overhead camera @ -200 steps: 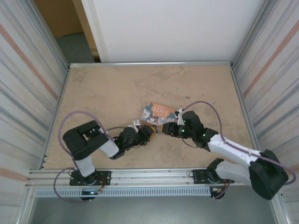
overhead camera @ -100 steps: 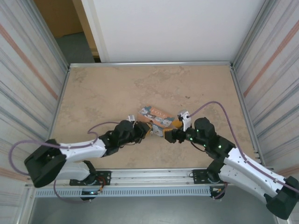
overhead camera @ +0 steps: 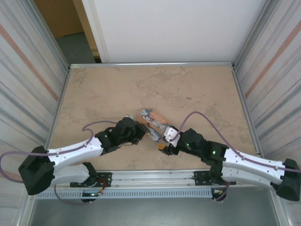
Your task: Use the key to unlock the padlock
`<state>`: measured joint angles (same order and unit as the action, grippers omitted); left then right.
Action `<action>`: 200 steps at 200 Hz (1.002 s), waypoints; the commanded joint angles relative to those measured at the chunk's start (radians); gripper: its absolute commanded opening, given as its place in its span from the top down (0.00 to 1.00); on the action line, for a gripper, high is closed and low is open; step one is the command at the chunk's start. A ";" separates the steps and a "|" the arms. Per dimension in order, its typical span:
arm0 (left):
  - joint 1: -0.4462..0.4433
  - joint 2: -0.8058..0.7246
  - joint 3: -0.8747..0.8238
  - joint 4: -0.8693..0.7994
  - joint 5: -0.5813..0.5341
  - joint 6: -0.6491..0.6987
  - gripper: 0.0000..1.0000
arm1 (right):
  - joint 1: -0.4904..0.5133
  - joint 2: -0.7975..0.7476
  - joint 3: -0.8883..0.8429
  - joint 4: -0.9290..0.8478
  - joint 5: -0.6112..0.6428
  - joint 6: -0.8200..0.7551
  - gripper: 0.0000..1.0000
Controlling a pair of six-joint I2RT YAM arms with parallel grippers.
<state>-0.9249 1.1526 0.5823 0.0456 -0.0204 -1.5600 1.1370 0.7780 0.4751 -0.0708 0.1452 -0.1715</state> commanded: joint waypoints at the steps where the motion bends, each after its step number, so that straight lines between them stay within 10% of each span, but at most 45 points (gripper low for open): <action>1: -0.005 0.011 0.043 -0.029 -0.003 -0.013 1.00 | 0.053 0.048 0.043 0.057 0.190 -0.138 0.39; 54: -0.004 0.027 0.044 -0.006 0.014 -0.040 1.00 | 0.118 0.188 0.087 0.112 0.318 -0.244 0.58; 200: -0.004 0.025 0.043 -0.003 0.024 -0.049 1.00 | 0.185 0.449 0.113 0.304 0.382 -0.317 0.68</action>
<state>-0.9249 1.1801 0.5911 0.0261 -0.0006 -1.5982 1.3148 1.2030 0.5594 0.1688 0.4992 -0.4644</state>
